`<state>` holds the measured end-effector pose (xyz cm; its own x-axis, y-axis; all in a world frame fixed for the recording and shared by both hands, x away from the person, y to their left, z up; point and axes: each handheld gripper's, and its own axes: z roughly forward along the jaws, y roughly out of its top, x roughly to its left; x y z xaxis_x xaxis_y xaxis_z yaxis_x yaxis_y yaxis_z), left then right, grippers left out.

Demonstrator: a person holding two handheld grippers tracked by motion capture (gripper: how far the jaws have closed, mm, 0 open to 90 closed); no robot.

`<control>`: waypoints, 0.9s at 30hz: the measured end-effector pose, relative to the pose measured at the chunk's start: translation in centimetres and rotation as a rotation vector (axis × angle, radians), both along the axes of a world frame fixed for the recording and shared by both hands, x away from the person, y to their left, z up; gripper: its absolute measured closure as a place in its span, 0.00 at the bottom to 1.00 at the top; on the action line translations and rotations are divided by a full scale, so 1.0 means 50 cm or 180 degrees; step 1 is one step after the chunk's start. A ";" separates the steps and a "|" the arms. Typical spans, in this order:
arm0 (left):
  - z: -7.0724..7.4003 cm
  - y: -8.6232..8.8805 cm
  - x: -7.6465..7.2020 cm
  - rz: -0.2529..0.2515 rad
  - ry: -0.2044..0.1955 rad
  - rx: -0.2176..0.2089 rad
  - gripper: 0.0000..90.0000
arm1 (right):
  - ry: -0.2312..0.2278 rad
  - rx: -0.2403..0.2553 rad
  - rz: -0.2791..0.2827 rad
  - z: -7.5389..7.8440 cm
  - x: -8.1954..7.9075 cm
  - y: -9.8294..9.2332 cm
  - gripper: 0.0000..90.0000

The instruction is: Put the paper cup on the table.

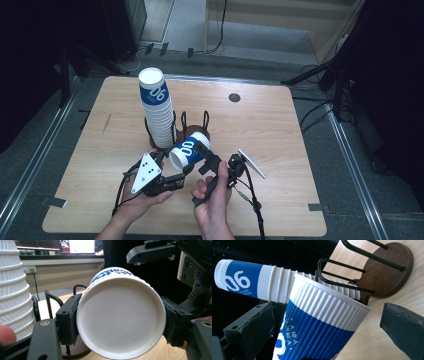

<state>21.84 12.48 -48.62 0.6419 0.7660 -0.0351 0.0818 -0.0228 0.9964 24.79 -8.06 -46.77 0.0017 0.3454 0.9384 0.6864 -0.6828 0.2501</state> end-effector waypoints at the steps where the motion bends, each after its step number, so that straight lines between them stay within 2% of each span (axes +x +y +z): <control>1: 0.000 -0.001 0.000 -0.0007 -0.0003 0.0001 0.32 | 0.0006 0.0019 0.0016 -0.001 0.002 0.001 0.00; 16: 0.001 -0.003 -0.002 -0.0048 -0.0045 -0.0038 0.32 | 0.0063 0.0257 0.0201 -0.011 0.027 0.012 0.00; 18: 0.001 -0.004 -0.002 -0.0056 -0.0049 -0.0038 0.32 | 0.0082 0.0327 0.0245 -0.014 0.030 0.013 0.00; 22: -0.001 -0.006 -0.002 -0.0068 -0.0041 -0.0015 0.32 | 0.0074 0.0366 0.0252 -0.021 0.035 0.014 0.00; 27: -0.001 -0.005 -0.002 -0.0077 -0.0028 -0.0020 0.32 | 0.0114 0.0486 0.0281 -0.029 0.037 0.014 0.00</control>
